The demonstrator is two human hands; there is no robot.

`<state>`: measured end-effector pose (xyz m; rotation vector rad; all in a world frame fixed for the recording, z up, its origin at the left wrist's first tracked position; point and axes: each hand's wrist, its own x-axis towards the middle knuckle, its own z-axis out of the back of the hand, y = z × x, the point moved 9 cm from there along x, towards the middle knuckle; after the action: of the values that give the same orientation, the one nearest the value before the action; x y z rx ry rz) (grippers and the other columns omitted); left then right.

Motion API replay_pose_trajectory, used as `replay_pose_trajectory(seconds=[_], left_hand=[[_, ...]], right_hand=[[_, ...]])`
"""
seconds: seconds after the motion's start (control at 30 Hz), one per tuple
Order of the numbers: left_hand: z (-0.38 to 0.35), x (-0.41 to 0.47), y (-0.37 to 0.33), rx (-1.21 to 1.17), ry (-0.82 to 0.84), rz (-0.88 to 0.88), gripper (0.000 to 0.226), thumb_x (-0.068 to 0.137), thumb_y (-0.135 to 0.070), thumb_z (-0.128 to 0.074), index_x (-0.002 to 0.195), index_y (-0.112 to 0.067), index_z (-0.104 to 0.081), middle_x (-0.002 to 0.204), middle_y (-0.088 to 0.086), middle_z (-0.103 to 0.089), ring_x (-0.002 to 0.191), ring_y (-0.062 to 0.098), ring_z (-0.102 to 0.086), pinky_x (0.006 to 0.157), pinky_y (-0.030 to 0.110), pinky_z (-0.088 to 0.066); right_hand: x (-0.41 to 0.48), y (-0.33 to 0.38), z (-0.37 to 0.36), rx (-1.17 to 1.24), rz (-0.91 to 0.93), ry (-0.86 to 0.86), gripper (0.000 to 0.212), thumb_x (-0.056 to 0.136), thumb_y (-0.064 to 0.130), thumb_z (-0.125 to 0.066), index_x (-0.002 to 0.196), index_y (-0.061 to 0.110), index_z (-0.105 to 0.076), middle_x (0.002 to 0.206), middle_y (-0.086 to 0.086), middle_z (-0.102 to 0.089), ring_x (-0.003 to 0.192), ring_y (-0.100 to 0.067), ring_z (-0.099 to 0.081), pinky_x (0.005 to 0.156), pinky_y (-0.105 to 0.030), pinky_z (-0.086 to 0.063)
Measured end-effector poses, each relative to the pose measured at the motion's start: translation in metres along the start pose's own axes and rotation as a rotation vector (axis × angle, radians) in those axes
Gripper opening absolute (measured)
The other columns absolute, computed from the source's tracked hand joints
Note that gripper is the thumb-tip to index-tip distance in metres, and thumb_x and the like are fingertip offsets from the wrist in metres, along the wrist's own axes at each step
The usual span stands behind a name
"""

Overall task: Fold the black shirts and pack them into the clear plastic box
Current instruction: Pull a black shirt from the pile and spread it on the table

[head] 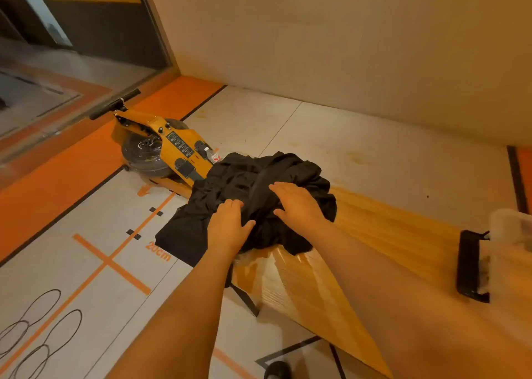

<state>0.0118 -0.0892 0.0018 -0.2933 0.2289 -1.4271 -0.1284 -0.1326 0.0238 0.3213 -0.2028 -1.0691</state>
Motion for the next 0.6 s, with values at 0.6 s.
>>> replay_pose_trajectory(seconds=[0.6], left_hand=[[-0.043,0.052,0.039,-0.311,0.357,0.023,0.026,0.093,-0.022,-0.062,0.071,-0.018,-0.047,0.076,0.007,-0.058,0.071,0.020,-0.053,0.075,0.041,-0.049]], right_hand=[[0.055,0.005,-0.053,-0.275,-0.037,0.092,0.016,0.100,0.016,-0.044,0.112,0.015,-0.054,0.104,-0.004,-0.059,0.110,-0.024,-0.049,0.098,-0.033,-0.032]])
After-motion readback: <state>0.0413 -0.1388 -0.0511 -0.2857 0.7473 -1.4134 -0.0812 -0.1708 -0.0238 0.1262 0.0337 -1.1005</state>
